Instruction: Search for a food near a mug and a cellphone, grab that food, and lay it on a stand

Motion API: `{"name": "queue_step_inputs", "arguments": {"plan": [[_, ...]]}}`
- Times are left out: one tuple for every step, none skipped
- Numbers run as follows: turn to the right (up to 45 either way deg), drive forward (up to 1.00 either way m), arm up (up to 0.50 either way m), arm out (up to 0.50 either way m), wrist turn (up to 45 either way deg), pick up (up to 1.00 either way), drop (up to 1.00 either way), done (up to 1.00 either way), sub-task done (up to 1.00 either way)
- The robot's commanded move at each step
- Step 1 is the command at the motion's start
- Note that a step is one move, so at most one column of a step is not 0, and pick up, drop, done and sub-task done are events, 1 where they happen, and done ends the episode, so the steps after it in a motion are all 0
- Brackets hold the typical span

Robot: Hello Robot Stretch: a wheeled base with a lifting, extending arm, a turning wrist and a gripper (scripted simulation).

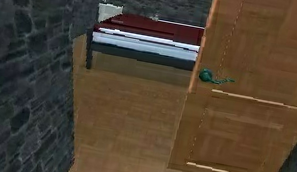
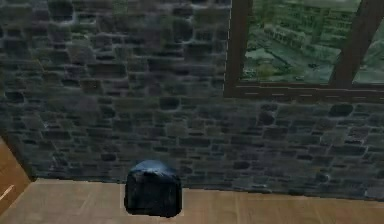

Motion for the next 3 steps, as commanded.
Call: {"name": "queue_step_inputs", "arguments": {"plan": [[0.0,1.0,0.0,0.0,0.0,0.0,0.0,0.0,0.0],[3.0,0.0,0.0,0.0,0.0,0.0,0.0,0.0,0.0],[0.0,0.45,0.0,0.0,0.0,0.0,0.0,0.0,0.0]]}}
